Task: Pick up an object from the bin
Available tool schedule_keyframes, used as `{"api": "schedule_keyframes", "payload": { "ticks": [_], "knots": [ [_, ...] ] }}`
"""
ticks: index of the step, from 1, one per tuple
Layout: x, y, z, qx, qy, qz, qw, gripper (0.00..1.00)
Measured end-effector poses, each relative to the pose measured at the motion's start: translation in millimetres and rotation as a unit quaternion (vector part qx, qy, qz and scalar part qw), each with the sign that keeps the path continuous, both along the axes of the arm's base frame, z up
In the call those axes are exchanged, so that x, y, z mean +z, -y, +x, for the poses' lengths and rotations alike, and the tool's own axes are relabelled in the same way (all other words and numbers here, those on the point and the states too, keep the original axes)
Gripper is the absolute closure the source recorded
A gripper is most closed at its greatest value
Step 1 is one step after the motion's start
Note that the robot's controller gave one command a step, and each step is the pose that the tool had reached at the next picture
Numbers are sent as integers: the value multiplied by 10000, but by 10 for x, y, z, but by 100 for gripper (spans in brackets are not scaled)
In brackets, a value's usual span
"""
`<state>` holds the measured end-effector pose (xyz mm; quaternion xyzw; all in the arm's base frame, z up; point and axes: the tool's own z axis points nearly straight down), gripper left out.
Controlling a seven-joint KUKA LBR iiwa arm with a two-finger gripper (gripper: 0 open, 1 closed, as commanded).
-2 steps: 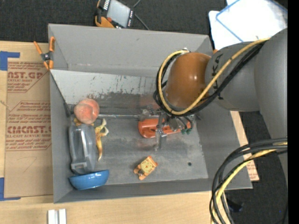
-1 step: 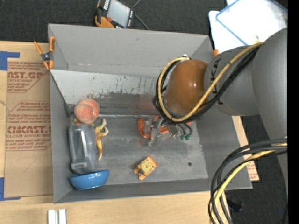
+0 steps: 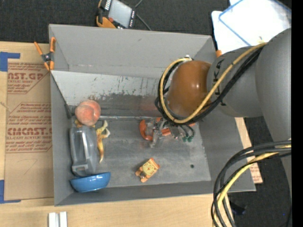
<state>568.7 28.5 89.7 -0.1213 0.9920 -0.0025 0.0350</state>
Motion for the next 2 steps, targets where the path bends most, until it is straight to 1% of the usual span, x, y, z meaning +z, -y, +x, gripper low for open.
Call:
{"api": "schedule_keyframes", "payload": {
  "ticks": [1, 2],
  "knots": [
    [22, -10, 11, 129, 6, -11, 9999, 100],
    [797, -58, -20, 173, 45, -11, 9998, 100]
  ]
}}
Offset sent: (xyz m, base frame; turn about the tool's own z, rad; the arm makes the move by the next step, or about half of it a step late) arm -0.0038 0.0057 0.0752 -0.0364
